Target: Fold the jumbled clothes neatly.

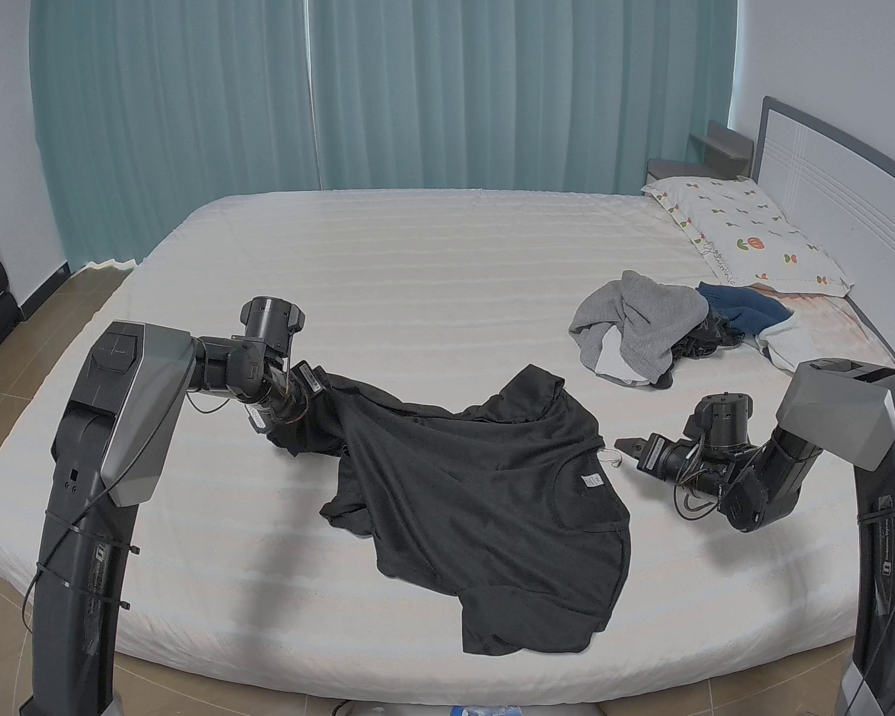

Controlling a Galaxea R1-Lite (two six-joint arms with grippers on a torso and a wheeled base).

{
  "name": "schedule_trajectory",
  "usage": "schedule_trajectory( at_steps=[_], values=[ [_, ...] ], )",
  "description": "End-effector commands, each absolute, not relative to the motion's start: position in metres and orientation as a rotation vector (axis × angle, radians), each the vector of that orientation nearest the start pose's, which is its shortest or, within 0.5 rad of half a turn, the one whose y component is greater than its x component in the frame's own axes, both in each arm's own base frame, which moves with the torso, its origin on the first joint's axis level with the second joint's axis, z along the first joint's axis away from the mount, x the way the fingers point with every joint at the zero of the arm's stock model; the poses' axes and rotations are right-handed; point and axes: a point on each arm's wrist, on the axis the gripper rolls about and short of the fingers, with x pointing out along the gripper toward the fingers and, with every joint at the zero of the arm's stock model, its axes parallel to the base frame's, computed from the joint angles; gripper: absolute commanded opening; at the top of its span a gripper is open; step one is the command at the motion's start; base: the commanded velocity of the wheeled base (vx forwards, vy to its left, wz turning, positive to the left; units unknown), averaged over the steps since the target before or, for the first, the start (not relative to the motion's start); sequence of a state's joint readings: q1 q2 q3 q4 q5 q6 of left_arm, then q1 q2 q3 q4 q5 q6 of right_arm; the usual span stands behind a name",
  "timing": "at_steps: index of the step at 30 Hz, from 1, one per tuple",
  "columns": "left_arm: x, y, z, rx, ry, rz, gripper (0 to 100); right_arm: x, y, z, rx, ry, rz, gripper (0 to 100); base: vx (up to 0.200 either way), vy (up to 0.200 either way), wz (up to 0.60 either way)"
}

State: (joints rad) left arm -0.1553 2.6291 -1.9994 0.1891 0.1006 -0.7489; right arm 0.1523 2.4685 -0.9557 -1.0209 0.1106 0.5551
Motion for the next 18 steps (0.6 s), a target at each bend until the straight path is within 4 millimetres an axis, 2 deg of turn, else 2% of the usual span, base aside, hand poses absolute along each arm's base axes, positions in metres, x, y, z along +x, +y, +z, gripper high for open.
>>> schedule_trajectory(
  at_steps=[1, 7, 9, 13, 17, 18],
  values=[
    [0.499, -0.076, 0.046, -0.639, 0.864, 0.233, 100, 0.382, 0.082, -0.018, 0.533, 0.607, 0.192, 100, 0.0, 0.0, 0.0],
    [0.471, -0.061, 0.078, -0.708, 0.925, 0.151, 100, 0.352, 0.089, -0.014, 0.518, 0.674, 0.213, 100, 0.0, 0.0, 0.0],
    [0.453, -0.056, 0.084, -0.724, 0.938, 0.146, 100, 0.336, 0.093, -0.019, 0.506, 0.726, 0.223, 100, 0.0, 0.0, 0.0],
    [0.426, -0.054, 0.08, -0.739, 0.938, 0.126, 100, 0.325, 0.096, -0.03, 0.492, 0.781, 0.22, 100, 0.0, 0.0, 0.0],
    [0.401, -0.056, 0.067, -0.746, 0.921, 0.103, 100, 0.325, 0.097, -0.038, 0.491, 0.8, 0.217, 100, 0.0, 0.0, 0.0],
    [0.391, -0.062, 0.061, -0.749, 0.923, 0.099, 100, 0.325, 0.098, -0.038, 0.49, 0.801, 0.22, 100, 0.0, 0.0, 0.0]
  ],
)
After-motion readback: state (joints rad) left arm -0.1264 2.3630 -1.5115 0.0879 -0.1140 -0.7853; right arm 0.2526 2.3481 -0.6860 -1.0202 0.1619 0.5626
